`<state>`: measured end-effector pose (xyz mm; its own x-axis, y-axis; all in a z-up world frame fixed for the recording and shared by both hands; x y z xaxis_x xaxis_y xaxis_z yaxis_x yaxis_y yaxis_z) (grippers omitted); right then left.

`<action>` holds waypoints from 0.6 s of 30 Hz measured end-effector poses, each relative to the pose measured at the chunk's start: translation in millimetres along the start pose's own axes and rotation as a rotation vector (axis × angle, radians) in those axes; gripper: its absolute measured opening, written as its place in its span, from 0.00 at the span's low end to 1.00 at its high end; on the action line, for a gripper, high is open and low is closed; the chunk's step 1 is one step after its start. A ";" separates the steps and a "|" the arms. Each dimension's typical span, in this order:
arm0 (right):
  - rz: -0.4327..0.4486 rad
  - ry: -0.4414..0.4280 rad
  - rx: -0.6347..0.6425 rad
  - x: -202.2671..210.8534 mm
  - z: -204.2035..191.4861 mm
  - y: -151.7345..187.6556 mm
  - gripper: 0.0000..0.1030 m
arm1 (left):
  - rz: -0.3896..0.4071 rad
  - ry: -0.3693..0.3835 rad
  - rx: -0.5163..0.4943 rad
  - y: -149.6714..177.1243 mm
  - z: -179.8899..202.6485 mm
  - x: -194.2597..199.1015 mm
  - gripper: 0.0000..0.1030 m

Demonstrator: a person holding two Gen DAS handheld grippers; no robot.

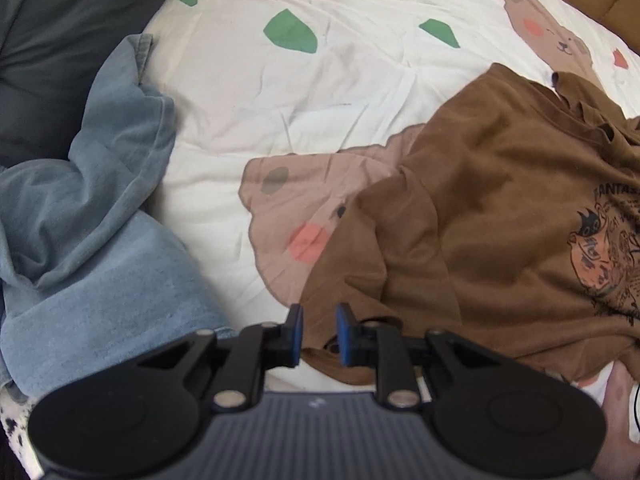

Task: Fold clothes
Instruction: 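Grasp the brown T-shirt sleeve with the right gripper and pull it flat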

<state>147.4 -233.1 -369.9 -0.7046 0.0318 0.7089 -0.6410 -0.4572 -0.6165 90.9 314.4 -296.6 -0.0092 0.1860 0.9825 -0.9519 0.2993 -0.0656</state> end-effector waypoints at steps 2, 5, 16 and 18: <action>0.015 -0.014 0.047 -1.9 -5.3 -2.3 0.37 | -0.002 -0.001 -0.004 0.2 0.8 -1.3 0.19; 0.037 -0.015 0.113 -3.4 -10.9 -4.6 0.37 | -0.006 -0.003 -0.008 1.8 1.1 -3.2 0.19; 0.104 -0.038 0.355 -8.1 -30.3 -8.9 0.35 | -0.002 -0.001 -0.016 -0.1 3.6 -8.4 0.19; 0.116 -0.038 0.410 -9.8 -35.0 -7.6 0.35 | -0.001 -0.001 -0.018 -0.8 4.1 -9.3 0.19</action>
<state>148.5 -198.9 -384.2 -0.7481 -0.0698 0.6599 -0.3789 -0.7715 -0.5111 90.5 308.5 -305.0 -0.0084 0.1849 0.9827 -0.9461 0.3167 -0.0677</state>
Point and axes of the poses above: each gripper's, at about its wrist camera, not at the fingertips, and x roughly against the way its jaws point, z to its right, y to its underside, the point moved 6 cm from there along -x, roughly the way its jaws point, and after that the axes turned 15 degrees about y, right-handed, at the moved point
